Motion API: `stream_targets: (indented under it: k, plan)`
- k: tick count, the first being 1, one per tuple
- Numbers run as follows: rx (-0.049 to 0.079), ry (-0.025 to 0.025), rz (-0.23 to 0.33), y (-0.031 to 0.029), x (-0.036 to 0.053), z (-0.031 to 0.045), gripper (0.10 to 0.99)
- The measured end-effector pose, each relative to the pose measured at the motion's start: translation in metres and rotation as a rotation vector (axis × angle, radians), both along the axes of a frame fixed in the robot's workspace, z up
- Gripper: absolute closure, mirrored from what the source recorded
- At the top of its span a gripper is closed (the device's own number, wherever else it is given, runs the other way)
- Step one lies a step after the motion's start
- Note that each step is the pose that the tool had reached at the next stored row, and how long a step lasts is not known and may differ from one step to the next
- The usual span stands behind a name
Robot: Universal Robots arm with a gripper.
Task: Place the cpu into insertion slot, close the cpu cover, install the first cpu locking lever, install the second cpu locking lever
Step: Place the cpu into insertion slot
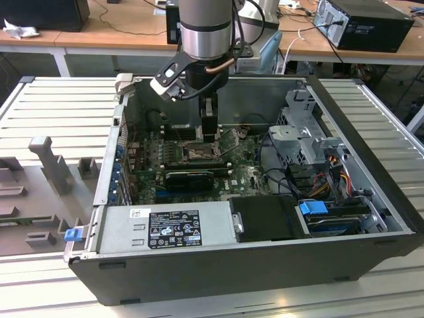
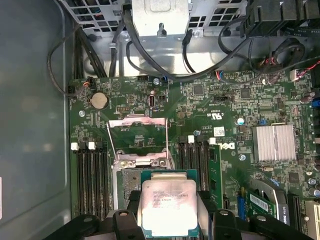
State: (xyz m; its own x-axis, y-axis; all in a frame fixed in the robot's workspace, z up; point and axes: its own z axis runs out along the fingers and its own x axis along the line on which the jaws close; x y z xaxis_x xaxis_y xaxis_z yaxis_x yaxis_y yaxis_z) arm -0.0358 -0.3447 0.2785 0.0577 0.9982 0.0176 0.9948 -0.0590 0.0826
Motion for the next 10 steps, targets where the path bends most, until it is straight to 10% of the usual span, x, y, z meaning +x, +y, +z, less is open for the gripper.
stream_targets:
  k: [10]
  plan:
    - [0.001,-0.0034,0.009,0.0005,-0.0015,-0.0203,0.557]
